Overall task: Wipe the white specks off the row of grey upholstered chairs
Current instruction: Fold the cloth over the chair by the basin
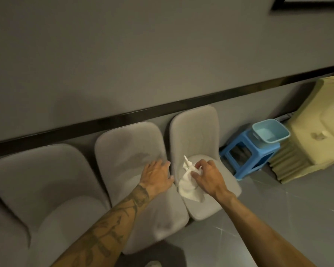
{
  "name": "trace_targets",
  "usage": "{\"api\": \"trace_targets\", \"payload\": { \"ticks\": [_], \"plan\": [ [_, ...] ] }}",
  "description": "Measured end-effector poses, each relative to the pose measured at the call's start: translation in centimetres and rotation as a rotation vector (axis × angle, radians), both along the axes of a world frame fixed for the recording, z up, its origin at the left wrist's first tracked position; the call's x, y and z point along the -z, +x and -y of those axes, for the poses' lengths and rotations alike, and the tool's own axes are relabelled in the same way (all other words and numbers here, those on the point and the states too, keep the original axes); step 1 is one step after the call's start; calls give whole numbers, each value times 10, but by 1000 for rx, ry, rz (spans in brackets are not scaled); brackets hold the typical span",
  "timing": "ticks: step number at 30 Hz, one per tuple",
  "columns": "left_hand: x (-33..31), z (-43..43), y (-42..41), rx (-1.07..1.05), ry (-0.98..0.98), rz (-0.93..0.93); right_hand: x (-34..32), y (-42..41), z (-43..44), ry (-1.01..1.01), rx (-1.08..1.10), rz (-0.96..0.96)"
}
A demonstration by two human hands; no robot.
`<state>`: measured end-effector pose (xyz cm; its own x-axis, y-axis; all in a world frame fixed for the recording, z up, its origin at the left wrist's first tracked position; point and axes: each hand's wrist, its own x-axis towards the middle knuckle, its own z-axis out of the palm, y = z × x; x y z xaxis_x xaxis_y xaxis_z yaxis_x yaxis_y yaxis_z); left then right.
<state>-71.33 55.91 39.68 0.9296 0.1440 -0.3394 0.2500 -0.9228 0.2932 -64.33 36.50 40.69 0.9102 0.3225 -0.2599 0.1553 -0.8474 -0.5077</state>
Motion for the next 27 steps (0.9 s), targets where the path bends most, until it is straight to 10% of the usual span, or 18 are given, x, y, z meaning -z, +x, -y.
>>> {"api": "trace_targets", "payload": {
  "ticks": [27],
  "plan": [
    [40, 376, 391, -208, -21, -5, 48, 429, 370, 12, -179, 12]
  ]
}}
